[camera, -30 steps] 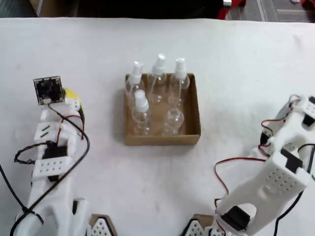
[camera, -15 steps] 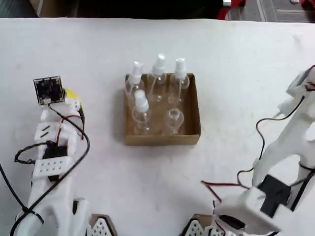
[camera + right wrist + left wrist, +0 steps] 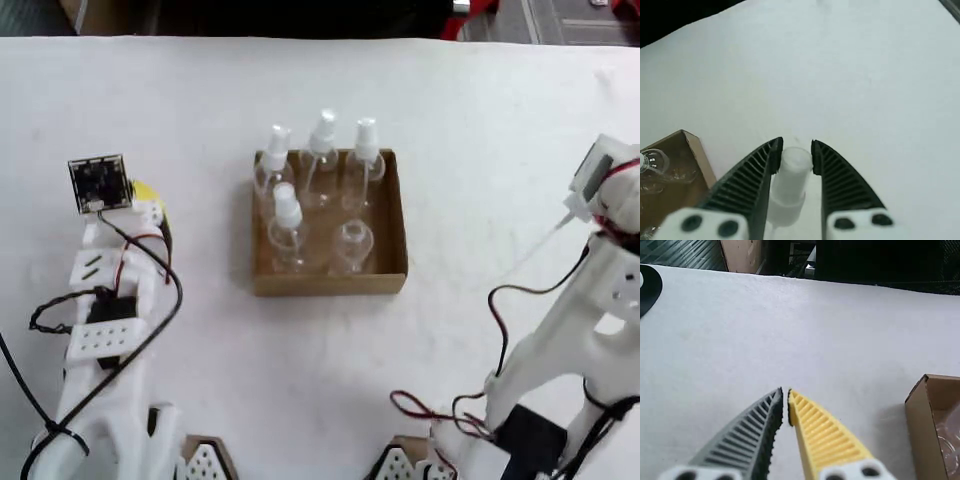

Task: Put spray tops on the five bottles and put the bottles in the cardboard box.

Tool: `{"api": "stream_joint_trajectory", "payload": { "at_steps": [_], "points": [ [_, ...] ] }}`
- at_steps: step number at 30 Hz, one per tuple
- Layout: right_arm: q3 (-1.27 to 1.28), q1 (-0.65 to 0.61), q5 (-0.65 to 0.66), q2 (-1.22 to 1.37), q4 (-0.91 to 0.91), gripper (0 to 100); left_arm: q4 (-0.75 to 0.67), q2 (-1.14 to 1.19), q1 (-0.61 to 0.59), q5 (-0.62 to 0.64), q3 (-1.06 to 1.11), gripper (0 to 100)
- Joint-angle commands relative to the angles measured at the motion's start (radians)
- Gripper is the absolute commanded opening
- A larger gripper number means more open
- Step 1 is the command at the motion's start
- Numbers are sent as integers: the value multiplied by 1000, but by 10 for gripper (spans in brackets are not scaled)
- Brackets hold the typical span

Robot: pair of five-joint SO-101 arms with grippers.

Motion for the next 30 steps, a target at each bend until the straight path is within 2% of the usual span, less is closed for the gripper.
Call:
{"api": "stream_joint_trajectory", "payload": {
  "at_steps": [1, 8, 14, 21, 30],
  "points": [
    [-35, -12, 9, -81, 18, 16, -18, 5, 15, -9, -12, 28],
    [40, -15, 9, -168, 19, 16, -17, 5, 15, -9, -12, 28],
    [181, -119, 17, -289, 13, 16, -17, 5, 15, -9, -12, 28],
    [227, -240, 18, -461, 5, 16, -18, 5, 15, -9, -12, 28],
    [517, -348, 18, -727, -162, 16, -18, 4, 15, -9, -12, 28]
  ]
}}
